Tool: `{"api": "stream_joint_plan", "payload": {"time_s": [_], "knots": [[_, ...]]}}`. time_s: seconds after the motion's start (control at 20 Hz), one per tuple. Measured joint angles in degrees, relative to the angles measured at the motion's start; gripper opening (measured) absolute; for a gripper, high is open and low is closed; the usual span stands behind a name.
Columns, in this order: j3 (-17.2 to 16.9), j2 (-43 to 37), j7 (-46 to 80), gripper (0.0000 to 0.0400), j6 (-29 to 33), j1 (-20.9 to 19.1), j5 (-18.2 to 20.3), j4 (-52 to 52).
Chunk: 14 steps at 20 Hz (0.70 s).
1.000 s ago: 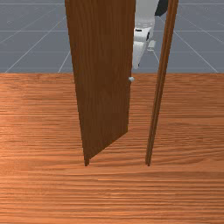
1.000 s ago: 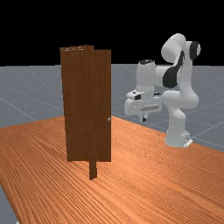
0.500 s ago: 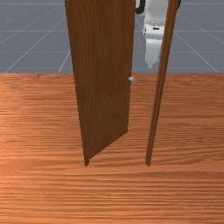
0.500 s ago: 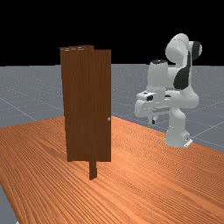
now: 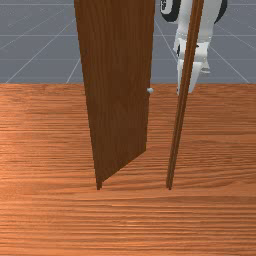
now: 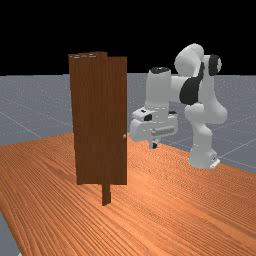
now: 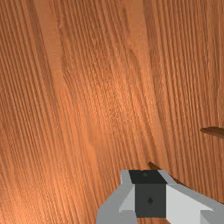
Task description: Open the door
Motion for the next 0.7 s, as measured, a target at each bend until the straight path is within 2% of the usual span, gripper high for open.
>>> {"api": "stream_joint_plan", "payload": {"time_s": [0.2,0.35,0.5,0.7], "knots": [[-0.2,-1.8,-11.3,0.0000,1.9,-2.5,0.0,-2.9],[-1.5,-3.1,-15.3,0.0000,2.8,-4.9,0.4,-4.8],[-2.0,-3.8,-17.2,0.0000,3.2,-5.3,0.6,-5.8],[-2.5,-5.2,-27.2,0.0000,4.5,-6.6,1.1,-7.9]]}}
